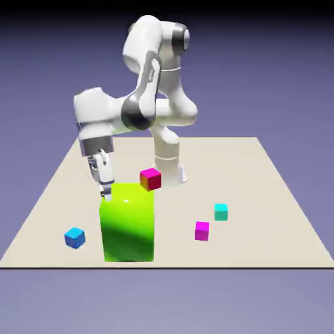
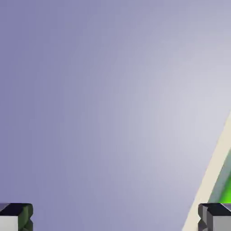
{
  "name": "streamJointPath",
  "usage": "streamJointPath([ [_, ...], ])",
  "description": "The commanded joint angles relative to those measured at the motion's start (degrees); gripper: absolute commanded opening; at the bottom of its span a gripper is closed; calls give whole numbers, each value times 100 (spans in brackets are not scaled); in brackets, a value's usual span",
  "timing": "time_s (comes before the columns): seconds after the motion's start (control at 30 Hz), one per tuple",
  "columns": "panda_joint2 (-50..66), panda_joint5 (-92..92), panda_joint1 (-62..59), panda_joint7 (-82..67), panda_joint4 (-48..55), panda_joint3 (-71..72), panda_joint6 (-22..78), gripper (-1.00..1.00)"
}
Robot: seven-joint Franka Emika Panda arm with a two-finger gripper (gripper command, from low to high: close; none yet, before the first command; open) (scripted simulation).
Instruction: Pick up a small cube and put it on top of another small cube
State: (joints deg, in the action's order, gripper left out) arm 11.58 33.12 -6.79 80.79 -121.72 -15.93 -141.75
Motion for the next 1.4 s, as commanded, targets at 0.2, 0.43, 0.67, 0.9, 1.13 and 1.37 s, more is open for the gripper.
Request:
streamJointPath([
  [0.2,1421,832,225,1177,33,-1454,382,0],
  [0.43,2285,1503,102,963,-134,-1500,-97,0],
  [0.67,1938,1168,270,1184,-244,-1769,97,-100],
  [0.9,1007,443,-20,429,-276,-1547,655,-100],
  [1.13,-447,-637,-628,-1051,-352,-494,1623,-100],
  [1.37,-1900,-1830,-637,-1486,-783,709,2722,-100],
])
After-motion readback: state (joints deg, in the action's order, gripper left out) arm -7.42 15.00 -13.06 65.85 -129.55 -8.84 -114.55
